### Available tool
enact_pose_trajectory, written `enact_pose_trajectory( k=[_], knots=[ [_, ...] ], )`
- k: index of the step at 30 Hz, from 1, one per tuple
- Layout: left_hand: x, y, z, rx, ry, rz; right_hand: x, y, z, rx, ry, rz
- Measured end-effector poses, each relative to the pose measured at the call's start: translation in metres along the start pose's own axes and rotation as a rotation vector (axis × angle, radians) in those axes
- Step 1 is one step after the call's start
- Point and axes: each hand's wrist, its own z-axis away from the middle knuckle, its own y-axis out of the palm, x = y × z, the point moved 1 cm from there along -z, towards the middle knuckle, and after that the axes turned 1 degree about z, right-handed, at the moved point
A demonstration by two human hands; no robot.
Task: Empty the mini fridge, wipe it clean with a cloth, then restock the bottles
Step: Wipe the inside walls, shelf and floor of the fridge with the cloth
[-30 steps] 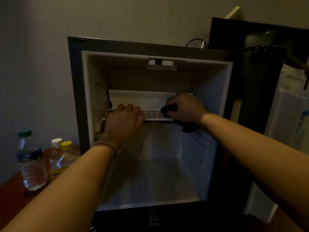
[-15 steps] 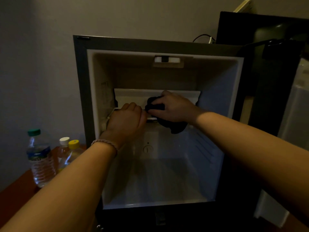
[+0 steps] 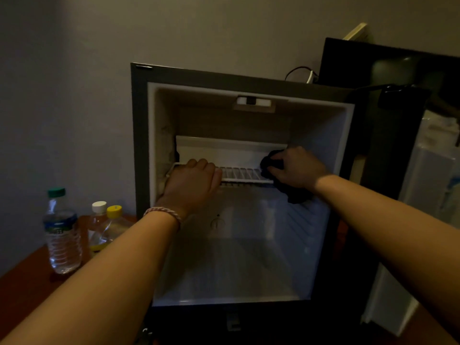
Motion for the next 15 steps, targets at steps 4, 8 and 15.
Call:
enact_pose_trajectory(
  k=[4,8,15],
  knots=[
    [-0.002,0.000,0.012,-0.013,-0.034,0.087,0.005,0.003,0.003,-0.036,0.019,0.017],
    [0.000,-0.007,0.035,-0.041,-0.009,0.250,0.013,-0.003,0.018,-0.137,0.042,-0.021],
    [0.010,-0.039,0.075,-0.383,-0.114,0.180,0.074,0.026,0.085,-0.505,0.149,-0.477]
  ],
)
